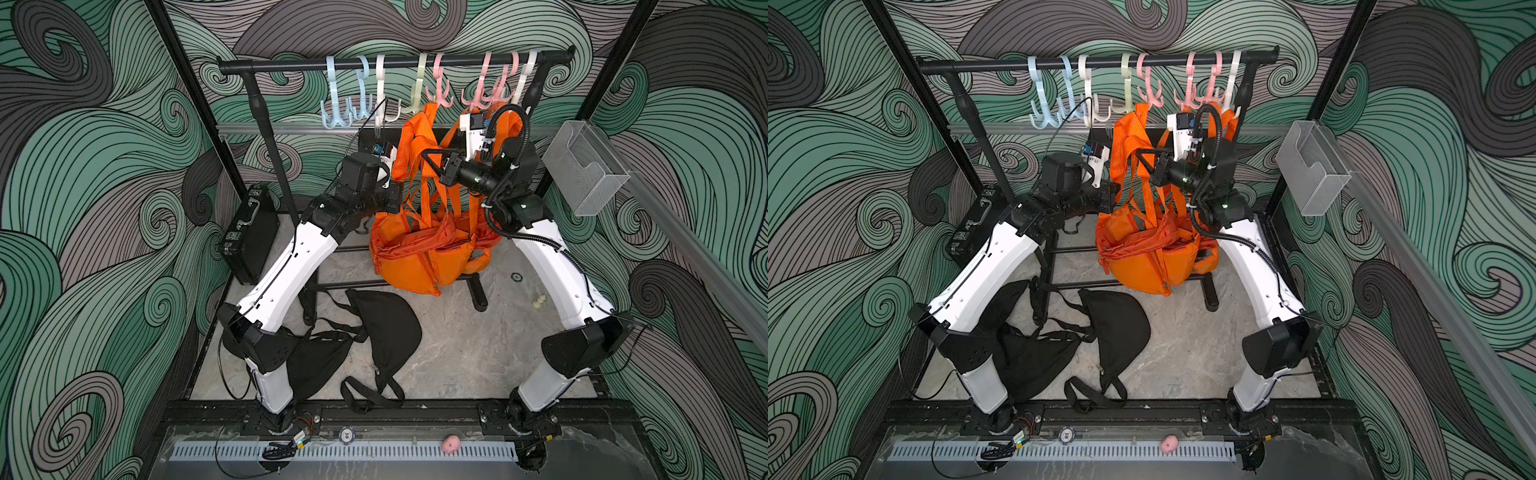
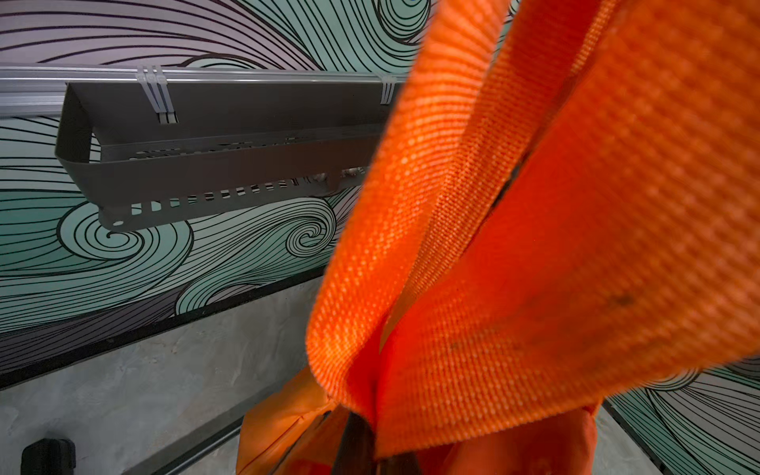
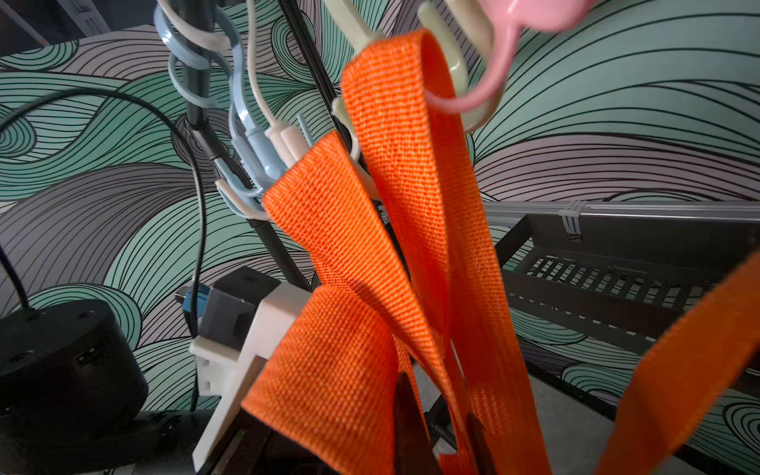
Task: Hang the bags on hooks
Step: Hang the bag on the hook.
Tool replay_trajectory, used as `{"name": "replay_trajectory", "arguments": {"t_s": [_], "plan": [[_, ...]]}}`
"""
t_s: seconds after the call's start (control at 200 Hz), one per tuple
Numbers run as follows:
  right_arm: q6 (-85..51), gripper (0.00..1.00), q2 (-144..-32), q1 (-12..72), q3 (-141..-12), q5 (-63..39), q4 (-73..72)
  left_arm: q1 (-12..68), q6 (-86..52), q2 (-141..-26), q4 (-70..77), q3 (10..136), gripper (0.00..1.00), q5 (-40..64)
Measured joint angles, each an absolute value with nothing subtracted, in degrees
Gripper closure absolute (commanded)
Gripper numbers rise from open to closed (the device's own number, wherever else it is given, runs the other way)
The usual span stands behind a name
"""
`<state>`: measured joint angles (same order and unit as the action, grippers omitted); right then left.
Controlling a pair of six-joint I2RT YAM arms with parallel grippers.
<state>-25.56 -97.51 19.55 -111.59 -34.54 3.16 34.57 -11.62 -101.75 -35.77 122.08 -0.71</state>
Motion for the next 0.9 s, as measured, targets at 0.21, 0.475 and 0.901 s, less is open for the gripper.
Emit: {"name": "replay_trajectory", "arguments": {"t_s": [0.21, 0.475, 0.901], "plan": [[-25.82, 1.0, -97.49, 19.66, -112.14, -34.54, 3.07, 34.57, -11.42, -101.75, -36.01, 122.13, 0.92, -0.49], [-23.42, 1.0, -93.56, 18.13, -107.22, -32.53, 4.69, 34.57, -10.55, -101.73, -37.32, 122.56, 0.4, 0.43], [-21.78, 1.0, -90.78, 13.78, -102.67, -28.56, 6.92, 34.57, -9.78, -94.48, -39.55, 121.97, 0.08, 0.69]]}}
